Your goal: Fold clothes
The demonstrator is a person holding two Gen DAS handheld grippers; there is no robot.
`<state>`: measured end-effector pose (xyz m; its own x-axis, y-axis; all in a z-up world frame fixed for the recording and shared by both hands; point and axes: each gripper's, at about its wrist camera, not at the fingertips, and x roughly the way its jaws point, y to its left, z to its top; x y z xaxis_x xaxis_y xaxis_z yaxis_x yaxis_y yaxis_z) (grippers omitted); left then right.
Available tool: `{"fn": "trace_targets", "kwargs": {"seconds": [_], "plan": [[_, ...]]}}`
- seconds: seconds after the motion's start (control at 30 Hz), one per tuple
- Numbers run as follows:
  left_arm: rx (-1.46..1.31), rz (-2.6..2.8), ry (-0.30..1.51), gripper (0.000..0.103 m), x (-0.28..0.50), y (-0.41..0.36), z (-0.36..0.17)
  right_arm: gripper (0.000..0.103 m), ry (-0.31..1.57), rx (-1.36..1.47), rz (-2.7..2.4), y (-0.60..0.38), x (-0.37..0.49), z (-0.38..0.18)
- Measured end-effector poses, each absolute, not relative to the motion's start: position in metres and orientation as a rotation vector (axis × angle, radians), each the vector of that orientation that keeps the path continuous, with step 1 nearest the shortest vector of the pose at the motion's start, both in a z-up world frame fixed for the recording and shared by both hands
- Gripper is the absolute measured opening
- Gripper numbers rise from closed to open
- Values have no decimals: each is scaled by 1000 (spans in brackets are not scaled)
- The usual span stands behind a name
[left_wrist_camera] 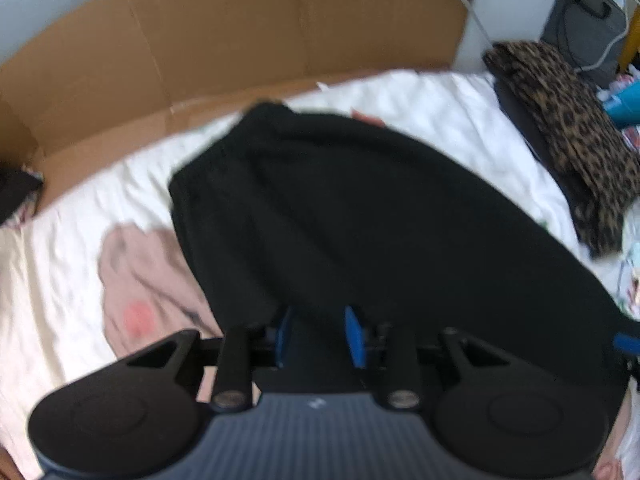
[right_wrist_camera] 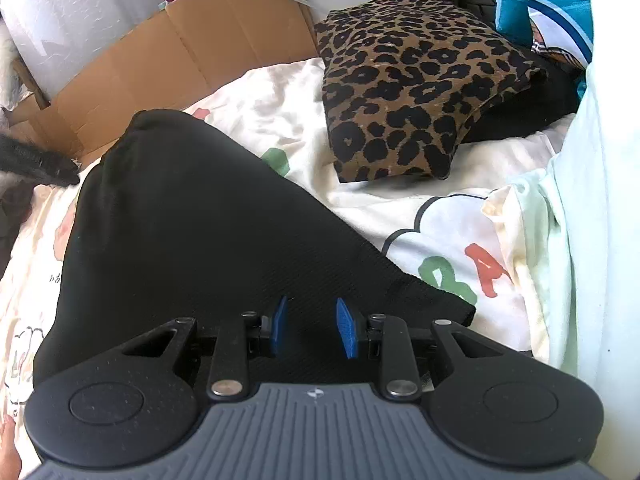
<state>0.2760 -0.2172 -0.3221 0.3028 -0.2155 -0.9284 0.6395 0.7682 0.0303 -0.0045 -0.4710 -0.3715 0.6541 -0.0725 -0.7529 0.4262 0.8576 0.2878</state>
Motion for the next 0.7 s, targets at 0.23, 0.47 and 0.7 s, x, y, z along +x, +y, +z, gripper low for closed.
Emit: {"fn": "trace_targets", "kwargs": {"seconds": [0.23, 0.47, 0.7], "plan": [[496, -547, 1230, 35, 262, -218, -375, 34, 860, 457, -312, -474, -4, -381], [452, -490, 1237, 38, 265, -208, -381, 33, 892, 434, -335, -481, -7, -385], [319, -389, 1276, 38, 238, -177, -366, 33, 900, 405, -376, -482, -13, -381]]}}
